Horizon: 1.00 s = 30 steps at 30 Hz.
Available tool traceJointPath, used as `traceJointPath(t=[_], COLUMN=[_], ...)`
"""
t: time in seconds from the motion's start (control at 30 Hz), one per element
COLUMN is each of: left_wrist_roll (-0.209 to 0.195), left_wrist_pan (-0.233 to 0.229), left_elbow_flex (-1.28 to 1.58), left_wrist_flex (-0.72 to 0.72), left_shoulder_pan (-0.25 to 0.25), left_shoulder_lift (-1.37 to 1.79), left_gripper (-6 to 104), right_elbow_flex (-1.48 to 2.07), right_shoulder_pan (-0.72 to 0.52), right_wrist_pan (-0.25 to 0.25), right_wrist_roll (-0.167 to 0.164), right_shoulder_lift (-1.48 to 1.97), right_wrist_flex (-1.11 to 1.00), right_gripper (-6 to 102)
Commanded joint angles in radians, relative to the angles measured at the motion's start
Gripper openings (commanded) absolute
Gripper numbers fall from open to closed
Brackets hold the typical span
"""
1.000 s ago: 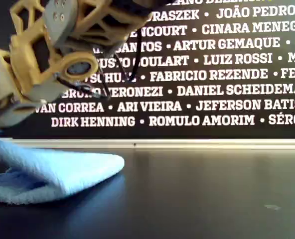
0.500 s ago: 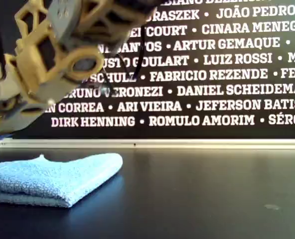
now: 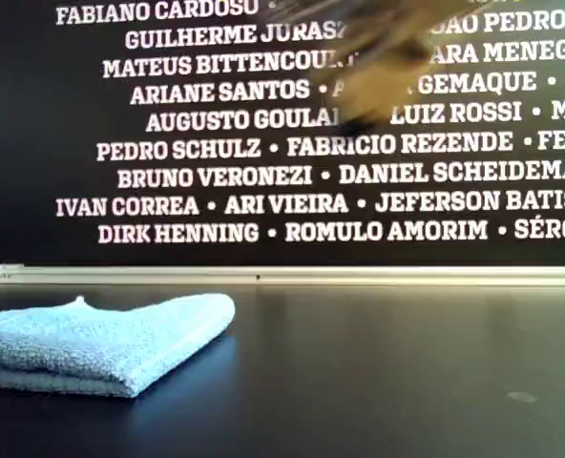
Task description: Fold a cloth
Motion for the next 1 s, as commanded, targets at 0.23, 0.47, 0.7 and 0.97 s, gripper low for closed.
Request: traceJointPath(t=[0.23,0.47,0.7,0.97], left_wrist_roll=[0.003,0.003,0.005,0.005], left_wrist_pan=[0.011,0.011,0.011,-0.005], left_elbow_flex=[-0.006,0.0,0.0,0.0], left_wrist_flex=[-0.023,-0.021,-0.012,0.094], left_shoulder_pan=[0.011,0.046,0.087,0.114], left_shoulder_lift=[0.014,0.017,0.017,0.018], left_gripper=[72,72,71,71], right_elbow_flex=[0.517,0.813,1.204,1.243], right_shoulder_pan=[-0.348,-0.486,-0.492,-0.554], right_wrist_pan=[0.012,0.012,0.012,0.014], right_wrist_roll=[-0.006,-0.006,-0.006,0.002], right_shoulder_lift=[0.762,0.976,1.137,1.135], right_wrist_flex=[-0.048,-0.196,-0.334,-0.383], right_gripper=[3,3,3,3])
